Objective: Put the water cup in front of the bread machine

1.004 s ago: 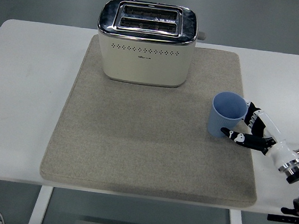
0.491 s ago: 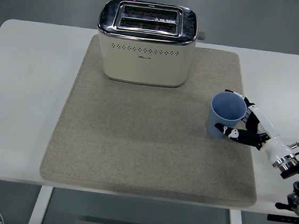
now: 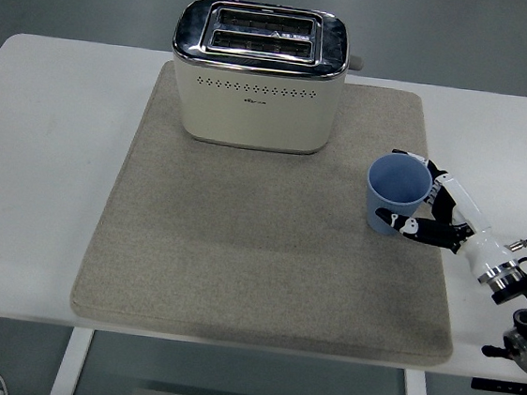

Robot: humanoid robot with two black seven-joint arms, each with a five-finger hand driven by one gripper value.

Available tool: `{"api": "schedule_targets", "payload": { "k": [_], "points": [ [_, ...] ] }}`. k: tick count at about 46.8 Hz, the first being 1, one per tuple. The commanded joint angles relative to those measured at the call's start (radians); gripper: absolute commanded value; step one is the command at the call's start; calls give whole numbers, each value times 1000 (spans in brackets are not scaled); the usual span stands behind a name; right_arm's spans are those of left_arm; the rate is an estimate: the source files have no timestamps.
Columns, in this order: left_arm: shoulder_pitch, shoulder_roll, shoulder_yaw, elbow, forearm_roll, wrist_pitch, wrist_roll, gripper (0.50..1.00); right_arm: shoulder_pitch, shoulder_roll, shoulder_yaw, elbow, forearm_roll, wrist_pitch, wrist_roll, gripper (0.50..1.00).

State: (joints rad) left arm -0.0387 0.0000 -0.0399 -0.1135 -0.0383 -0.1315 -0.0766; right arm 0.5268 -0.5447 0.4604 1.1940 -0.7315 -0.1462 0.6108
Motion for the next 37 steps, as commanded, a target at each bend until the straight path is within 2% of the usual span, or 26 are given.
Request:
{"api": "schedule_targets", "payload": {
  "k": [1,8,17,27,37],
  "points": [
    [0,0,0,0,0,1,0,1000,10,-1,-17,1,-25,5,0,500],
    [0,0,0,0,0,0,0,1000,48,0,-71,1,-29,-1,0,500],
    [0,0,0,0,0,0,0,1000,62,6,-71,16,-25,5,0,500],
    [0,0,0,0,0,1,0,1000,133,104,-75,16,7,-1,0,500],
    [0,0,0,0,0,1,0,1000,179,256,-95,-22,11,-7,0,500]
  ]
}}
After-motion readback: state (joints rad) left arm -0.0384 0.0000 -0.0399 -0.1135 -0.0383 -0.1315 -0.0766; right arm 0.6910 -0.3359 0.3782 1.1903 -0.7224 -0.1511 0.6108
